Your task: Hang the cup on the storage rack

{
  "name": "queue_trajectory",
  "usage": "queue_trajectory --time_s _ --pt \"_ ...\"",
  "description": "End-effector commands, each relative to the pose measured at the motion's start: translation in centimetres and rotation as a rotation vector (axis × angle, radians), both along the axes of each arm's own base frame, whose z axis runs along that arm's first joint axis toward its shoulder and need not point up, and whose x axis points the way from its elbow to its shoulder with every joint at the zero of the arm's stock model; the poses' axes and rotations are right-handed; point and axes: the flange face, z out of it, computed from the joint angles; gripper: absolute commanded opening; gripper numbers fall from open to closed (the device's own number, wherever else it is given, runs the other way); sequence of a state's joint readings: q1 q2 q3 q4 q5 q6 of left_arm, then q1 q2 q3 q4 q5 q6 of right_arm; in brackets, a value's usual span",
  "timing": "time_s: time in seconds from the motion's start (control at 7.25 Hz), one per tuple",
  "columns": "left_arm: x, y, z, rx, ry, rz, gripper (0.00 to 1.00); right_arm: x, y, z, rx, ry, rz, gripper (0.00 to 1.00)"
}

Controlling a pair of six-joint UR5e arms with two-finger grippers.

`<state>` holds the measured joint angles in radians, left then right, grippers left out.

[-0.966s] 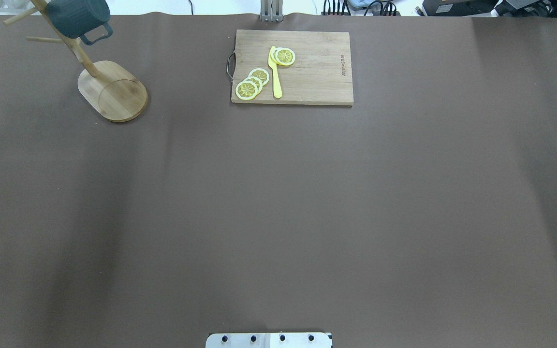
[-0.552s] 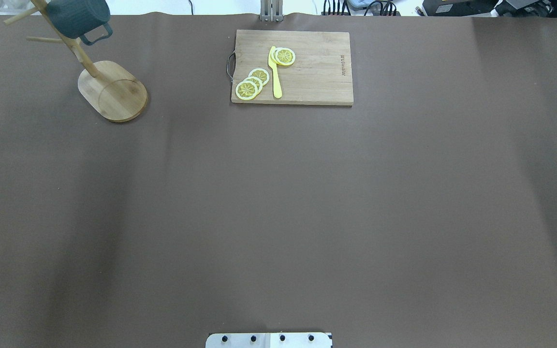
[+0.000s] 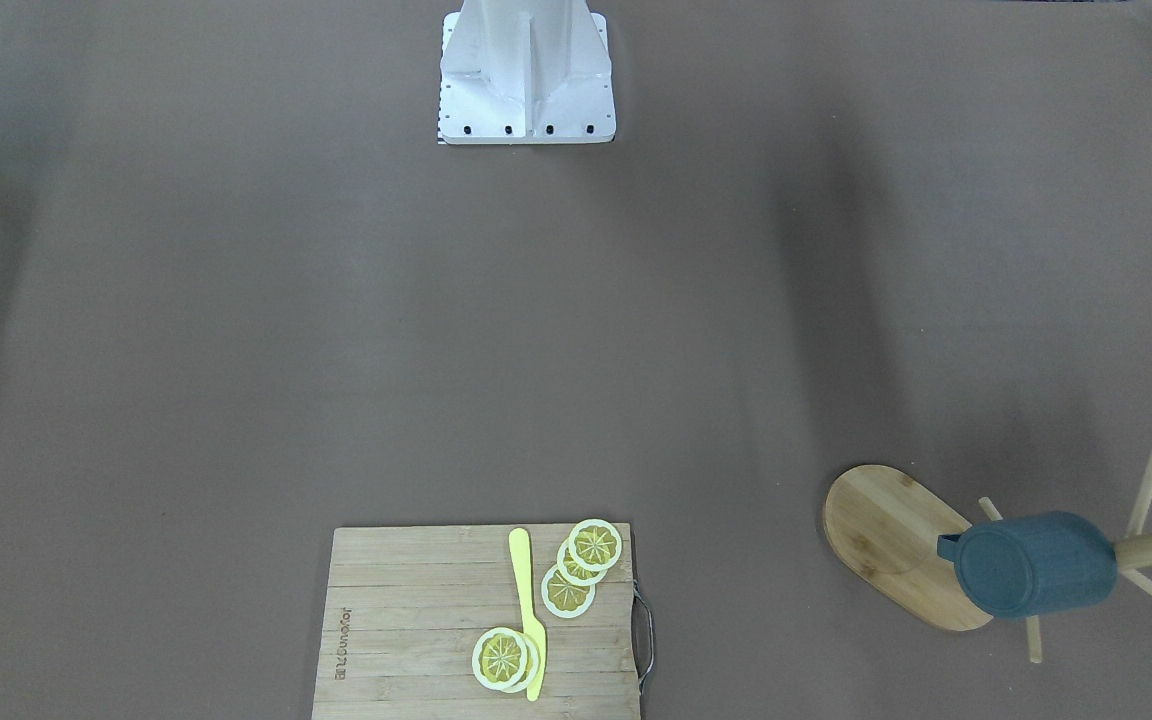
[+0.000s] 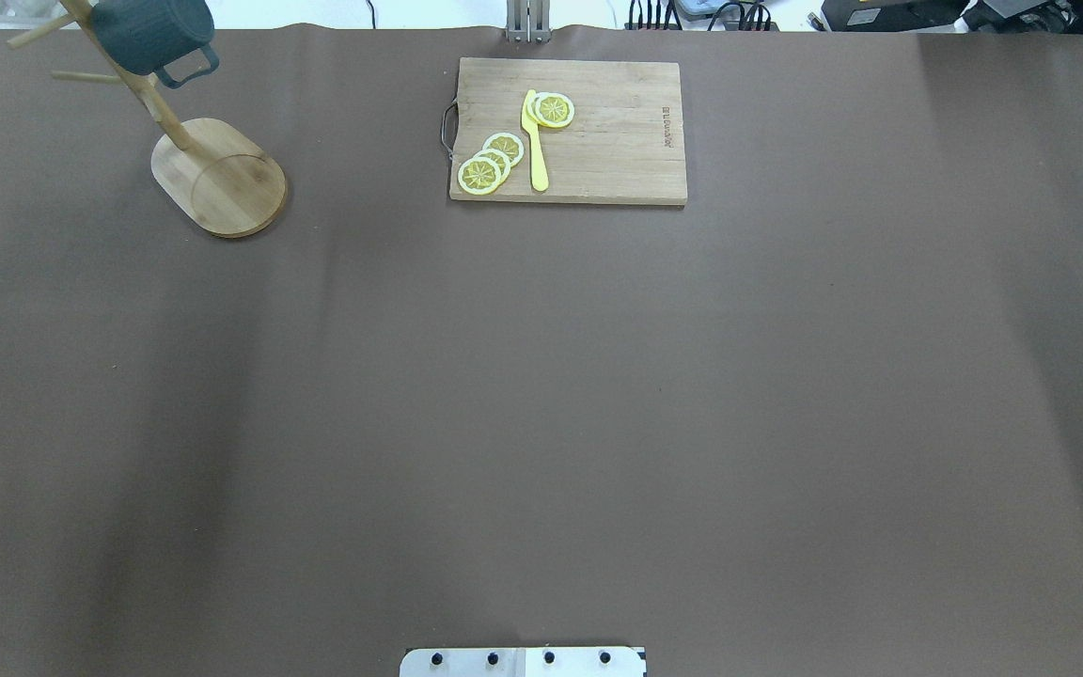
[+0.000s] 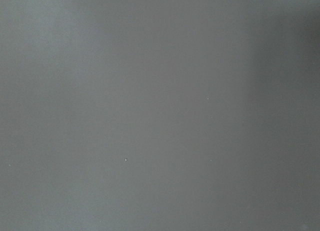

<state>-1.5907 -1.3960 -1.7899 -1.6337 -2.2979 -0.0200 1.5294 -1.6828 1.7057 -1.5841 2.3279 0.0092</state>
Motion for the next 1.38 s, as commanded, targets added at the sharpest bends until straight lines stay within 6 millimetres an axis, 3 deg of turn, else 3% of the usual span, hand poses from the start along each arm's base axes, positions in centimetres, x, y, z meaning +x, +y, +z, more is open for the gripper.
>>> queue_trajectory --time_s 0.0,1.24 --pt "0.00 0.00 -0.08 0.002 0.000 0.000 0.99 0.00 0.15 0.13 -0.004 -0.001 0.000 1.00" --pt "-0.02 -0.37 -0.49 0.012 -0.002 0.000 0.99 -0.18 0.24 0.16 -0.005 -0.017 -0.004 1.00"
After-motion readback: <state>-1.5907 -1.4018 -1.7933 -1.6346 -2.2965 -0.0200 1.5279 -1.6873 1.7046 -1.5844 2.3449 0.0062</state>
